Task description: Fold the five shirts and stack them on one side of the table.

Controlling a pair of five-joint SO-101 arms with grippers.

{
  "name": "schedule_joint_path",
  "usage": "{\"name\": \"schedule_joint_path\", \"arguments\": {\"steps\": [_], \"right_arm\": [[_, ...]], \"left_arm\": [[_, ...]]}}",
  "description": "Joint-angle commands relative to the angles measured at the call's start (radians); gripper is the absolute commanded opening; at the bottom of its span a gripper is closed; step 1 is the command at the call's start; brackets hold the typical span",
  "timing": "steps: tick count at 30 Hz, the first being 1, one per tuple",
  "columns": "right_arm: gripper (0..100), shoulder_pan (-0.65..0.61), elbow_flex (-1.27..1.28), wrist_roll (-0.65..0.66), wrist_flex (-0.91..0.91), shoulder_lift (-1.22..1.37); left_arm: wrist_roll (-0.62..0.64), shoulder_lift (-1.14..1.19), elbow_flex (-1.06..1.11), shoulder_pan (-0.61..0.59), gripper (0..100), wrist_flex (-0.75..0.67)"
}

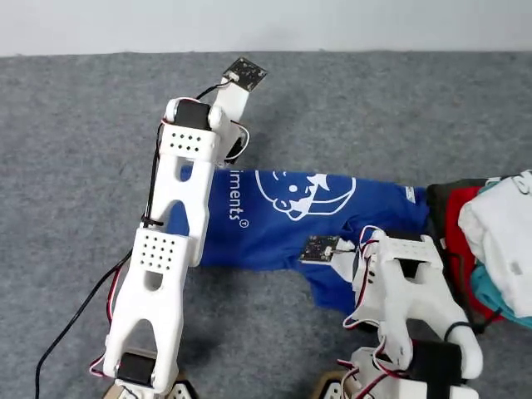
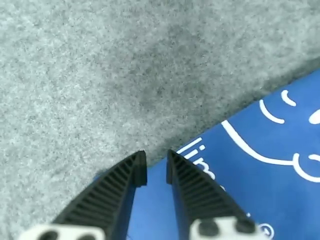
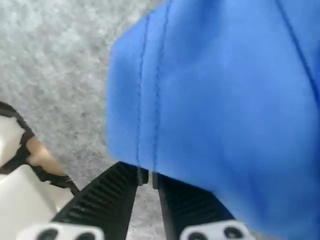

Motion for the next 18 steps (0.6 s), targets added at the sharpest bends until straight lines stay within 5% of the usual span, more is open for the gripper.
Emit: {"name": "schedule_joint_path", "arguments": {"steps": [1, 10, 18], "right_arm": [[1.1, -0.016, -0.101, -0.060, 0.088, -0.013], [1.1, -0.016, -0.483, -0.091, 0.303, -0.002], [1.1, -0.012, -0.511, -0.104, 0.048, 0.021]], "left_arm": [[-0.011, -0.072, -0.004, -0.009, 7, 0.021], [-0.011, -0.072, -0.004, -0.009, 7, 0.021], [-0.011, -0.072, -0.004, -0.009, 7, 0.021]]}}
